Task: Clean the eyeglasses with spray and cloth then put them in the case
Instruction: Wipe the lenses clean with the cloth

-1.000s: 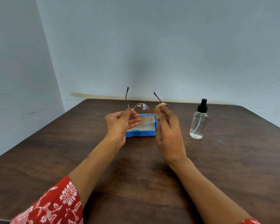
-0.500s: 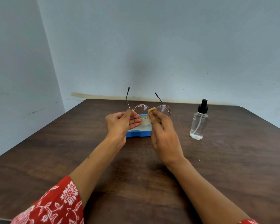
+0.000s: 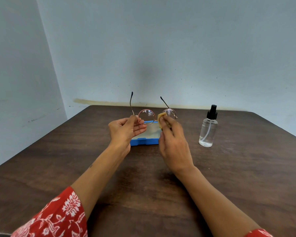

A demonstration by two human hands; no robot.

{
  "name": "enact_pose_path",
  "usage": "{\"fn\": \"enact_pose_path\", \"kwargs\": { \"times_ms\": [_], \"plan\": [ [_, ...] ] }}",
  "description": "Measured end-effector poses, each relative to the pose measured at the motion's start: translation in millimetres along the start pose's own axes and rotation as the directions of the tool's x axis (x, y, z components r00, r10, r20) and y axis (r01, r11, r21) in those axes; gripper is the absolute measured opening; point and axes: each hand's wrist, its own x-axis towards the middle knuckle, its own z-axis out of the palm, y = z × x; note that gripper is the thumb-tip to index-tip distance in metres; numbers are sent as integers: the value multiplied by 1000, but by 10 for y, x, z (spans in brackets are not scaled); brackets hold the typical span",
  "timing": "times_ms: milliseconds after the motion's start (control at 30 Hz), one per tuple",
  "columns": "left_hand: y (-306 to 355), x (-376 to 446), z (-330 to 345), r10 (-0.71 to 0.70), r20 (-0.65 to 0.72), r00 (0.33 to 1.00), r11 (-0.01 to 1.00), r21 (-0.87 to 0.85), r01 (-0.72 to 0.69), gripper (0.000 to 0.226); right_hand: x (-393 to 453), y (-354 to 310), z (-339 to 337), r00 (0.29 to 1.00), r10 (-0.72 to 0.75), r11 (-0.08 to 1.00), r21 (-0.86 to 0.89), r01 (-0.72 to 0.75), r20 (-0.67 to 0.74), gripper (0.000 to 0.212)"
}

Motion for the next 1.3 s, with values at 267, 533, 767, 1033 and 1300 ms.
{"fn": "enact_pose_path", "kwargs": {
  "times_ms": [267, 533, 767, 1033, 1300],
  "plan": [
    [-24, 7, 18, -16, 13, 1000, 1000, 7, 16, 17, 5, 53, -38, 994, 99, 995, -30, -100, -42, 45],
    [-9, 33, -2, -7, 2, 1000, 1000, 1, 7, 16, 8, 84, -56, 982, 178, 983, 48, -175, -60, 48],
    [-13, 18, -3, -11, 3, 1000, 1000, 13, 11, 14, -10, -25, -33, 998, -12, 1000, -22, 13, 59, 48],
    [-13, 17, 5, -22, 8, 1000, 1000, 10, 22, 16, 10, 102, -80, 973, 223, 974, 45, -220, -62, 52],
    [-8, 31, -17, -11, -5, 1000, 1000, 16, 11, 15, 6, 50, -40, 996, 94, 996, 12, -94, 7, 50]
  ]
}}
